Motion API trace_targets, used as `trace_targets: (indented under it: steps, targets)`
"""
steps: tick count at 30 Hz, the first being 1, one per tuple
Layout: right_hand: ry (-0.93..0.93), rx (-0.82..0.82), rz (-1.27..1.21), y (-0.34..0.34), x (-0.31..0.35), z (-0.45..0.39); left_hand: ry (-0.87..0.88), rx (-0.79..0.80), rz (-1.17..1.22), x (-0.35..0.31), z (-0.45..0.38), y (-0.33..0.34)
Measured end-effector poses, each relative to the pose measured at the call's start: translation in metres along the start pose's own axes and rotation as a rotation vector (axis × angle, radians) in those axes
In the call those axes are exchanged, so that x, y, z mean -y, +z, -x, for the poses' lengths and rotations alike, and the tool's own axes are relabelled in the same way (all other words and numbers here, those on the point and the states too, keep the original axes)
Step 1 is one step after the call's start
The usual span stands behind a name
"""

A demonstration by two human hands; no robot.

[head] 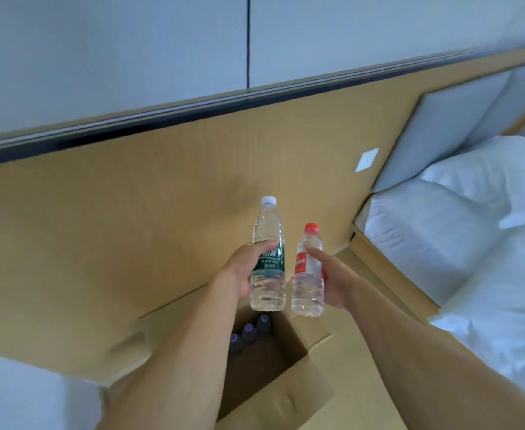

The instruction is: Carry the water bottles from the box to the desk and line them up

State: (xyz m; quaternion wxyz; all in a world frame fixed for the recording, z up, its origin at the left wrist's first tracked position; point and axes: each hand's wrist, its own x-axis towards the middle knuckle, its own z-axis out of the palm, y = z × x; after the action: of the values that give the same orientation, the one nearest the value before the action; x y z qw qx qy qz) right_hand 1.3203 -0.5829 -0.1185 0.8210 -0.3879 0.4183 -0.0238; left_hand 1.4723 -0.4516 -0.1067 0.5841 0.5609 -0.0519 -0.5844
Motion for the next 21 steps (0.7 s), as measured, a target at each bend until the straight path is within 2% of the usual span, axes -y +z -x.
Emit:
trace_targets:
  steps: [5, 11, 17, 21]
  targets:
    - [-0.086, -0.035, -0.242, -0.03, -0.012, 0.034, -0.045, 0.113, -0.112, 0.009, -0.006, 0.03]
    - [-0.172, -0.194, -0.164, -0.068, -0.033, 0.071, -0.058, 0.241, -0.231, 0.027, -0.01, 0.072]
    - [-0.243, -0.259, -0.333, -0.114, -0.047, 0.112, -0.054, 0.361, -0.347, 0.044, -0.006, 0.129]
    - [-0.28, -0.31, -0.361, -0.147, -0.059, 0.146, -0.066, 0.426, -0.408, 0.06, -0.004, 0.172]
